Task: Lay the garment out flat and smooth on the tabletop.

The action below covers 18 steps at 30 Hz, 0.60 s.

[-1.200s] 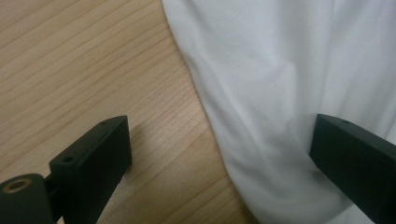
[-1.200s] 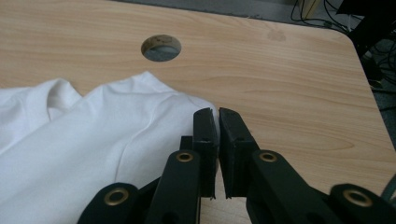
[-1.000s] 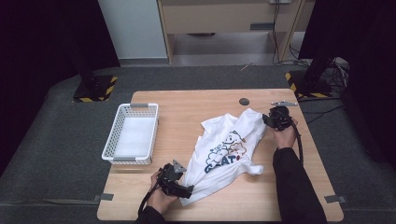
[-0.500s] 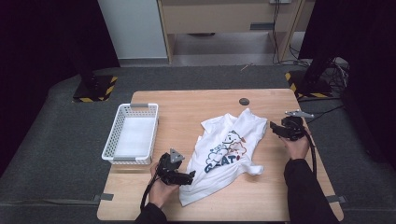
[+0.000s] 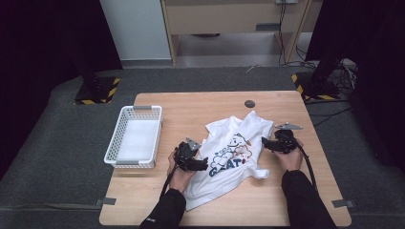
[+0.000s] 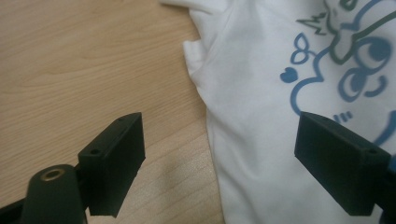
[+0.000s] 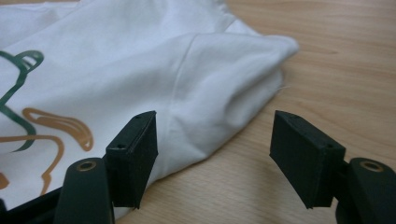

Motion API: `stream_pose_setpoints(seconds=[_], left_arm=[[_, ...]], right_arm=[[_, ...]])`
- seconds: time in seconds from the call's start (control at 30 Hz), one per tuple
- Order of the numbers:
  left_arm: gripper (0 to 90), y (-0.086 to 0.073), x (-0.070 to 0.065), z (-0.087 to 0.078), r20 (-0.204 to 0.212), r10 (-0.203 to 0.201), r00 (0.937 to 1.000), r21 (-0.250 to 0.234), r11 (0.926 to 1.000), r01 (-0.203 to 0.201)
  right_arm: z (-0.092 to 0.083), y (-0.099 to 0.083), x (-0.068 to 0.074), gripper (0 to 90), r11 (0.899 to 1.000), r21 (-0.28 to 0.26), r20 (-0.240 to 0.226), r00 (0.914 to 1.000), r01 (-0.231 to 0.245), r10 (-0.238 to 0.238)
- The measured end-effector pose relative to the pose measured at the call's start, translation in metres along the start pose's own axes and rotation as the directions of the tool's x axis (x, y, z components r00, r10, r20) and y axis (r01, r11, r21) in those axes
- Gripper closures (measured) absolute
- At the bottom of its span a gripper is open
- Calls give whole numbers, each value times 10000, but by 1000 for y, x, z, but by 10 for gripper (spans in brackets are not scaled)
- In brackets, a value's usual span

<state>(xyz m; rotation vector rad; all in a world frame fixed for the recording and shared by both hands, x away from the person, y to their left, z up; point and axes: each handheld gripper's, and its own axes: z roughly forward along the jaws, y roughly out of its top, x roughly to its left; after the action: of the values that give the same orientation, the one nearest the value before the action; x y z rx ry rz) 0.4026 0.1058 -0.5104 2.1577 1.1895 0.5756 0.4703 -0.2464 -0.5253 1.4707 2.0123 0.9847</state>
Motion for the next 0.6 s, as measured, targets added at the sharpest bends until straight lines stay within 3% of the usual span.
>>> stream_pose_setpoints(seconds=[0.17, 0.3, 0.53, 0.6], left_arm=[[152, -1, -4, 8, -293, 404, 9988, 316, 9987, -395], [142, -4, -3, 11, -530, 537, 9972, 628, 9968, -503], [134, -7, 0, 9, -926, 420, 9948, 526, 9979, -372], [135, -8, 3, 9, -993, 276, 9947, 520, 9984, -225]], right_arm=[[7, -3, 10, 307, 9990, 305, 149, 9993, 334, -339], [7, -5, 9, 301, 9990, 384, 179, 9996, 231, -238], [4, -6, 2, 285, 9953, 486, 772, 9931, 842, -878], [2, -6, -4, 282, 9954, 509, 922, 9921, 811, -855]])
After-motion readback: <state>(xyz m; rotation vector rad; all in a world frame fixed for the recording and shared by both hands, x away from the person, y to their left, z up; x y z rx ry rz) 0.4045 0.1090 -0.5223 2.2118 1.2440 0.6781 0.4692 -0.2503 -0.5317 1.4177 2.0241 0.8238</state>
